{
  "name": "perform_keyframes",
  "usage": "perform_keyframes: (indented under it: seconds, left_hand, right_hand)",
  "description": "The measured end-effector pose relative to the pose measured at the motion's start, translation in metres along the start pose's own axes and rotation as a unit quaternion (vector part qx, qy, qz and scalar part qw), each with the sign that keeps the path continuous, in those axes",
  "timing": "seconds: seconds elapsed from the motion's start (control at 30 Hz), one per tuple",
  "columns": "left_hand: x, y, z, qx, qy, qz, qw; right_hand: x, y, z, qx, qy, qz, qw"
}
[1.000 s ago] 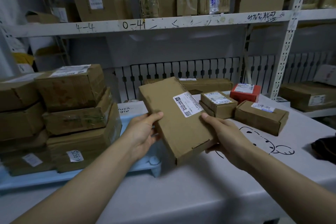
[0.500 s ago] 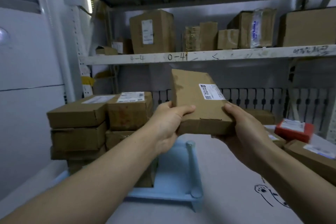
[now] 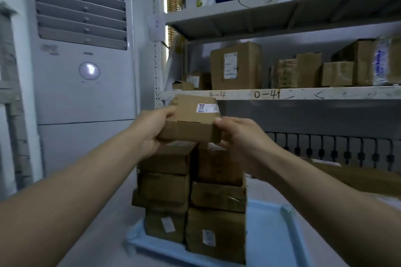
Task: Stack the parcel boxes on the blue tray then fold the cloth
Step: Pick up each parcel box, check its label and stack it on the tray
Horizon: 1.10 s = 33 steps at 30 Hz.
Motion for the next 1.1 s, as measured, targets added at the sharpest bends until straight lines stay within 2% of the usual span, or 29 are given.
perform_keyframes:
  seconds: [0.1,0.2,0.63,0.93,1.1]
  left_hand:
    - [-0.029,0.022,0.005,0.042,0.037,0.057,0.997]
    - [-0.043,0.037,0.003,0.054,0.069,0.068,0.994]
    - [-0.064,0.061,-0.052,-0.013,0.076,0.064,0.995]
    - [-0.06,0.07,-0.063,-0.024,0.095,0.053,0.994]
    - [-0.064,0.073,-0.065,-0.02,0.144,0.075,0.986]
  right_hand:
    - [0.026,0.013,0.006,0.003,-0.022,-0.011,1.0]
    - [0.039,0.029,0.015,0.02,-0.05,-0.004,0.999]
    - [0.053,0.048,0.026,0.017,-0.236,0.007,0.972]
    - [0.047,0.047,0.026,0.007,-0.216,0.018,0.976]
    - [0.048,0.043,0.025,-0.005,-0.233,0.011,0.972]
Point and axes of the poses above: each hand's wrist, its own y-axis towards the middle knuckle, its own x-axis out of the palm, z = x × y, the point moved 10 cm from there along y, towards the middle knuckle, and after that the axes turned 2 degrees about x, right-handed, at the moved point
